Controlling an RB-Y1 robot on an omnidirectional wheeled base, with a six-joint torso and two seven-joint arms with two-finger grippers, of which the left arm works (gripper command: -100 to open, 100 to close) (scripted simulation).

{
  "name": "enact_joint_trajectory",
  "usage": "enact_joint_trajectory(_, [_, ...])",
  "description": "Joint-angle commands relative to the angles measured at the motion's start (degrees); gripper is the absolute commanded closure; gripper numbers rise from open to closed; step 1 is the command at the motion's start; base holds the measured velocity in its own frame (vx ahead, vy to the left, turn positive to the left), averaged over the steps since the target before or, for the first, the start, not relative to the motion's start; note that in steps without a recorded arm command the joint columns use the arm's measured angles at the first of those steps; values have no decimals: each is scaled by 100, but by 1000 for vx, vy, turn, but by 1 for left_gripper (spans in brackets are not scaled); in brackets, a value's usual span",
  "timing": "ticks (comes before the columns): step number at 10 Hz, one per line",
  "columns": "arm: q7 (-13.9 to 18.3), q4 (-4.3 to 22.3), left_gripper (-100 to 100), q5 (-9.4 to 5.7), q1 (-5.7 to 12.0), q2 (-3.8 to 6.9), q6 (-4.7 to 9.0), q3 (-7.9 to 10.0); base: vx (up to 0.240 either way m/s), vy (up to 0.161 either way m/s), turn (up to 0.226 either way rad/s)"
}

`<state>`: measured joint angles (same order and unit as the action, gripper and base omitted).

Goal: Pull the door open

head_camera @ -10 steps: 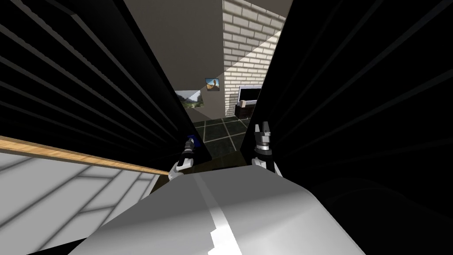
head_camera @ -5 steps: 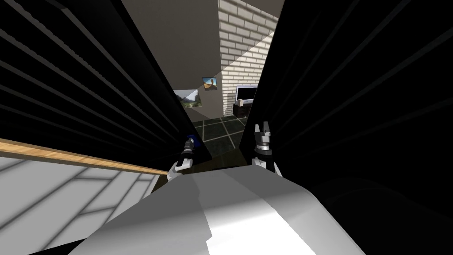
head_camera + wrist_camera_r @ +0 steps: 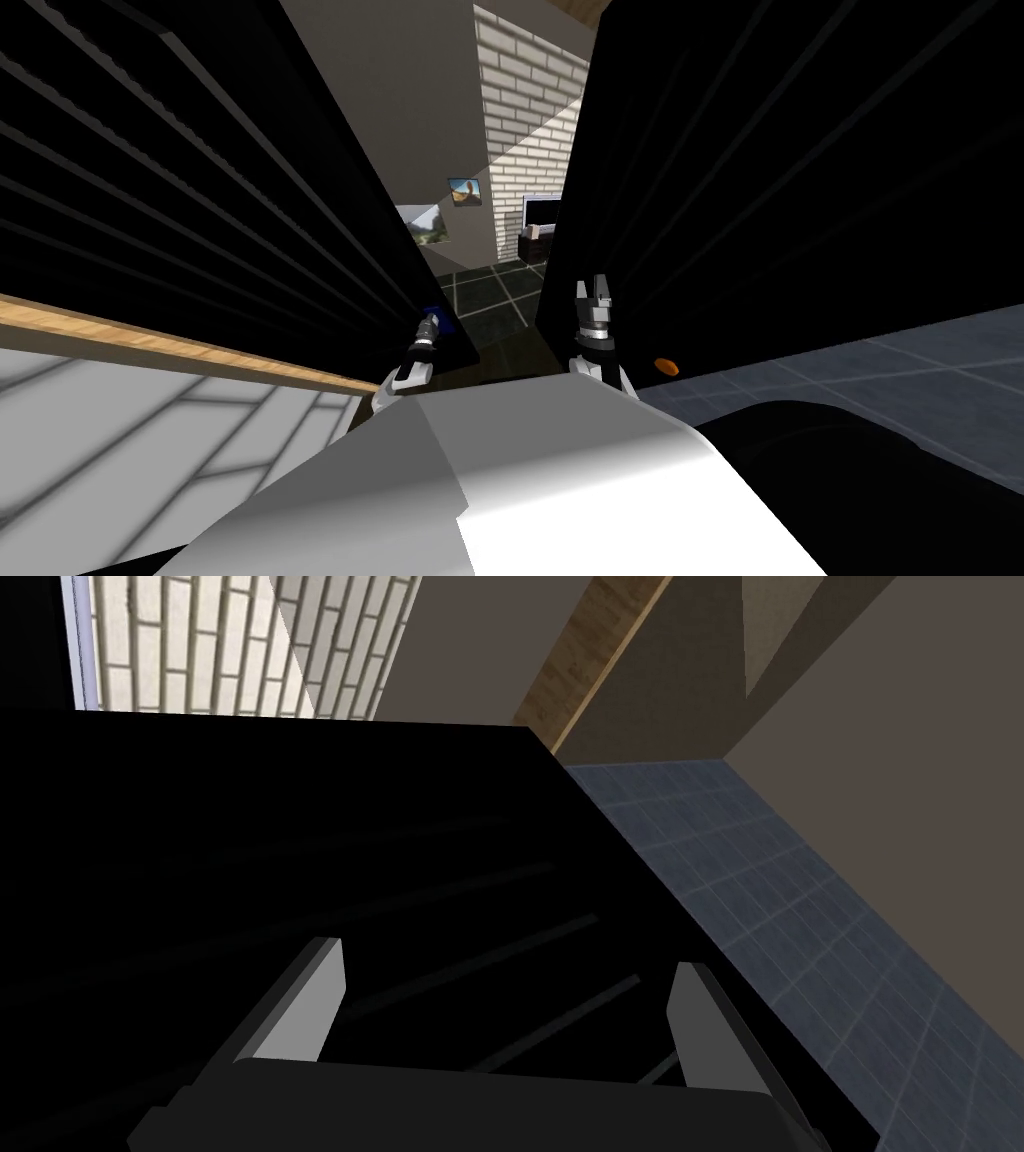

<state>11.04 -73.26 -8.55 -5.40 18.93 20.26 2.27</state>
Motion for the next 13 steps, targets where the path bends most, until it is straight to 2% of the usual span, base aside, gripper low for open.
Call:
enact_joint_trajectory(1, [86,-22,100,-17,-30,100,47,-56,-230,75,-145])
enact_joint_trajectory(2, [52,-10,100,-7,-22,53,24,-53,-98,16,-39])
enact_joint_trajectory(3, [143,-63,100,-15,-119,153,81,-157,-171,61,-145])
enact_joint_trajectory(11, [531,-358,100,-67,-502,654,375,-546,-208,76,-116])
enact_joint_trajectory(12, [497,-334,100,-60,-462,611,339,-532,-98,29,-35])
enact_joint_trajectory(13, [604,-391,100,-74,-610,759,473,-633,-172,64,-123])
